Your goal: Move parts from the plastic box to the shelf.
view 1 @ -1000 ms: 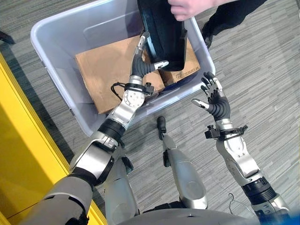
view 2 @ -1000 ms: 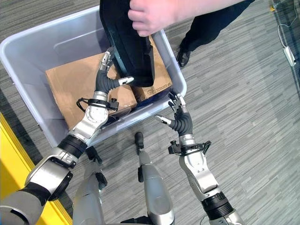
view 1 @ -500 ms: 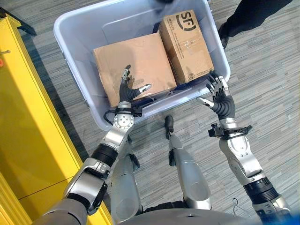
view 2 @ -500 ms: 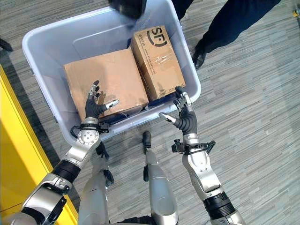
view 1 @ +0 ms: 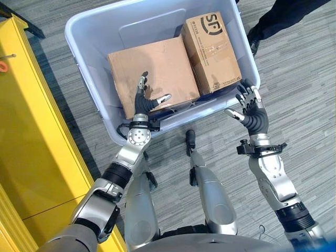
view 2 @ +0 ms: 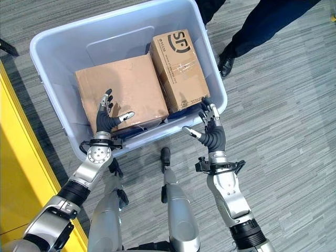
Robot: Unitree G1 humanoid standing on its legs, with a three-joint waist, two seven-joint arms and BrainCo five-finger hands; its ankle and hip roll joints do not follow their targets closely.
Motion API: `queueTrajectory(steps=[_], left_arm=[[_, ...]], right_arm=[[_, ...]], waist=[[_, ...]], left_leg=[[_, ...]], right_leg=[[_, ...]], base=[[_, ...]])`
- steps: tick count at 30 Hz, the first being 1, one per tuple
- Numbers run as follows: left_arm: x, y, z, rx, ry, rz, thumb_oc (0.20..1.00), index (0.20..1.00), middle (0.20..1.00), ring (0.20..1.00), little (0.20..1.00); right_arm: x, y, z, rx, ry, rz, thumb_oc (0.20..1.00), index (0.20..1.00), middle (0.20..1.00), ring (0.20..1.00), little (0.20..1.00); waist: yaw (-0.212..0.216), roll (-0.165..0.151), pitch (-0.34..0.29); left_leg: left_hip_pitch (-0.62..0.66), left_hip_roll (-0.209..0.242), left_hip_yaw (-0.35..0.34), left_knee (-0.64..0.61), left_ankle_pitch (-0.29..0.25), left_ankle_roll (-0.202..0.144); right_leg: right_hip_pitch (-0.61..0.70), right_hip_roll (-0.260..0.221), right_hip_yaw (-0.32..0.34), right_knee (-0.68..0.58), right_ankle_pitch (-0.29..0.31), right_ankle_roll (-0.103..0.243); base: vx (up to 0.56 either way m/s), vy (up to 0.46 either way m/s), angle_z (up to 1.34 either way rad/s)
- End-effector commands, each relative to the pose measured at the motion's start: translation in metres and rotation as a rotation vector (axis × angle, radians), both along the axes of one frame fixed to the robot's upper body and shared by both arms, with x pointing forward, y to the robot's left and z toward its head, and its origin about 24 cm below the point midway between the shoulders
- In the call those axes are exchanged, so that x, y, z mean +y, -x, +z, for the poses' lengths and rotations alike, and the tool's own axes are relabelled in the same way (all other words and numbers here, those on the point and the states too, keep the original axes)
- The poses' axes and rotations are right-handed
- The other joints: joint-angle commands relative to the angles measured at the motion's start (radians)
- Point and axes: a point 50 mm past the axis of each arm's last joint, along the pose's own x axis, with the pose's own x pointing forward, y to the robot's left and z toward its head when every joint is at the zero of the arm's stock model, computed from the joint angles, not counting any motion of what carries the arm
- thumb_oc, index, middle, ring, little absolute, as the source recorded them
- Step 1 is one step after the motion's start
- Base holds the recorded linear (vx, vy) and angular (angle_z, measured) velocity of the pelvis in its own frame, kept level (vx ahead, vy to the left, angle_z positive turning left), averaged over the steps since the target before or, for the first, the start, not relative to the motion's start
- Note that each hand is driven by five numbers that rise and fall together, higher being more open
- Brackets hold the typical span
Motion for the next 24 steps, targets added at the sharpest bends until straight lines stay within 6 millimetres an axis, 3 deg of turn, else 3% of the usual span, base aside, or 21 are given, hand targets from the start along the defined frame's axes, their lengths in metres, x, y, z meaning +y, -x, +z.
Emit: queueTrajectory(steps=[1,14,24], left_arm=[[0.008,-0.002,0.023,-0.112,-0.014,-0.005,1.000,1.000,1.000,1.000,1.000],[0.014,0.005,0.024,-0.129,0.019,-0.006,1.000,1.000,1.000,1.000,1.000],[0.020,0.008,0.039,-0.192,0.033,0.006,1.000,1.000,1.000,1.000,1.000]], right_arm=[[-0.017,0.007,0.034,-0.172,-0.021,-0.039,1.000,1.000,1.000,1.000,1.000],[-0.017,0.008,0.033,-0.168,-0.016,-0.035,1.000,1.000,1.000,1.000,1.000],[-0.019,0.009,0.034,-0.169,-0.015,-0.036,1.000,1.000,1.000,1.000,1.000]], waist=[[-0.014,-0.022,-0.005],[-0.009,-0.006,-0.009],[-0.013,0.012,-0.012]], left_leg=[[0.042,0.009,-0.014,0.140,-0.140,-0.043],[0.057,0.005,-0.011,0.136,-0.142,-0.042],[0.076,0.000,-0.006,0.127,-0.144,-0.042]], right_leg=[[0.061,-0.080,0.017,0.118,-0.131,0.089],[0.065,-0.083,0.023,0.124,-0.136,0.088],[0.068,-0.085,0.032,0.127,-0.140,0.086]], base=[[0.00,0.000,0.00],[0.00,0.000,0.00],[0.00,-0.001,-0.01]])
